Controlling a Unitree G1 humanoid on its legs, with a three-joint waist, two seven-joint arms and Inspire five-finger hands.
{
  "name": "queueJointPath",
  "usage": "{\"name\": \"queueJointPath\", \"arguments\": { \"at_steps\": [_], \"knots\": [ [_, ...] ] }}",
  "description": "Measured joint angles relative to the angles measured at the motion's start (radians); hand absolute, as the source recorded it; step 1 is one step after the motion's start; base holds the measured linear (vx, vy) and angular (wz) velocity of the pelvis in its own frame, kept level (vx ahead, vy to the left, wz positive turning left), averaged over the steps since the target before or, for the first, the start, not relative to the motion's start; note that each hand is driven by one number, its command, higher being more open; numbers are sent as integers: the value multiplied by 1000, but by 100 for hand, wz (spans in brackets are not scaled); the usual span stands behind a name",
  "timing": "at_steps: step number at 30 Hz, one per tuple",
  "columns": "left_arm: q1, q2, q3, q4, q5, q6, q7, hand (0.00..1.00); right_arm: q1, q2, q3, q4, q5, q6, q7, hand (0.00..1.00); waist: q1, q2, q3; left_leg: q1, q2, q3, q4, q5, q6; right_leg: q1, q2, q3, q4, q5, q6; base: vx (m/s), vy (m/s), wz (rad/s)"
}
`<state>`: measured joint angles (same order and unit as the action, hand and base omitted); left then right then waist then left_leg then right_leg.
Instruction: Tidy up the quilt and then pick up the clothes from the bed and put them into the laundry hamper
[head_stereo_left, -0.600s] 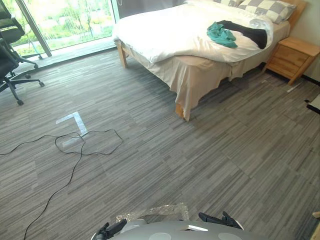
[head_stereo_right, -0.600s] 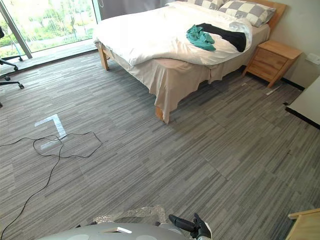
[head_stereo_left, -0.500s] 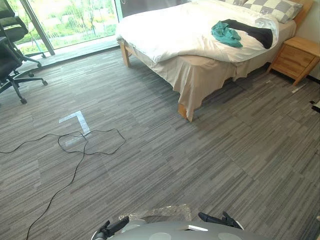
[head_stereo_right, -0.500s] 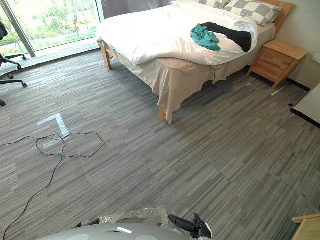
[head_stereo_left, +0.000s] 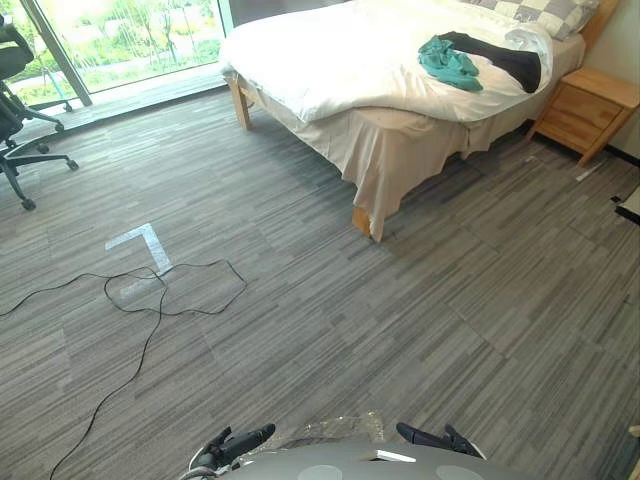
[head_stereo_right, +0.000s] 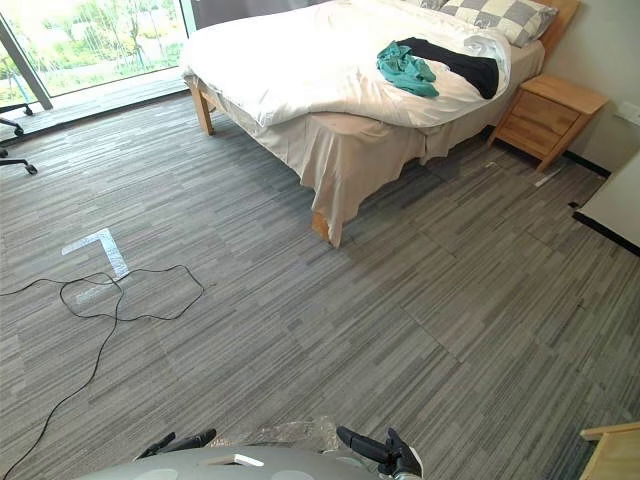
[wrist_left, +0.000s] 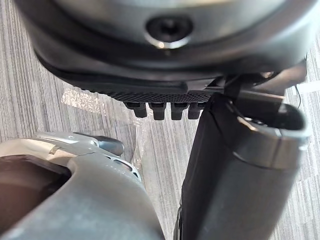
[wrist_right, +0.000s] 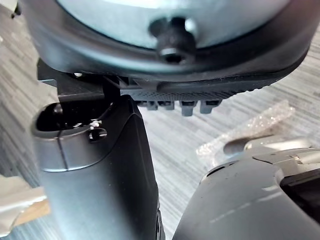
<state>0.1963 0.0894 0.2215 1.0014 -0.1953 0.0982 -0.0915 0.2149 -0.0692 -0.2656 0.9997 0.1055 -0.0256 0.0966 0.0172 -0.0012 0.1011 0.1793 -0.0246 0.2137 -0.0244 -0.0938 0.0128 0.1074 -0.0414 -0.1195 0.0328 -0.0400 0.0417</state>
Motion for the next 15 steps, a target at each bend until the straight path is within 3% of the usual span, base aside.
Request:
{"name": "queueJointPath", "arguments": {
  "at_steps": [6,9,10,12,14,15],
  "knots": [
    [-10,7,-12,-4,11,41,1,100,-3,1,4,-21,40,23,-24,100,-12,-7,23,-19,3,51,-12,5,-4,-65,7,45,40,-15,-21,-91,-29,-24],
    [-28,19,-12,-34,5,55,9,100,-7,15,3,-56,73,37,-35,100,-20,-17,61,-81,17,96,86,-35,8,-175,-6,52,205,-87,-20,-47,-66,-35],
    [-46,29,-13,-45,4,55,22,100,-9,26,2,-69,90,34,-36,100,-19,-37,86,-111,29,110,155,-71,13,-236,-19,22,321,-121,-21,-96,-135,-58],
    [-70,37,-11,-46,4,56,31,100,-22,33,1,-104,144,26,-28,100,-17,-38,123,-127,79,158,258,-131,8,-351,-28,-52,547,-131,-37,-73,-154,-75],
    [-98,53,-34,-27,21,59,36,100,-24,39,-7,-118,200,12,-22,100,-27,-29,139,-113,158,199,350,-189,-32,-432,-78,-154,707,-158,-50,55,-164,-72],
    [-107,58,-50,-23,25,63,36,100,-23,42,-13,-121,216,12,-22,100,-28,-28,139,-103,178,207,360,-199,-46,-436,-89,-174,693,-158,-49,211,-256,-62]
  ]
}}
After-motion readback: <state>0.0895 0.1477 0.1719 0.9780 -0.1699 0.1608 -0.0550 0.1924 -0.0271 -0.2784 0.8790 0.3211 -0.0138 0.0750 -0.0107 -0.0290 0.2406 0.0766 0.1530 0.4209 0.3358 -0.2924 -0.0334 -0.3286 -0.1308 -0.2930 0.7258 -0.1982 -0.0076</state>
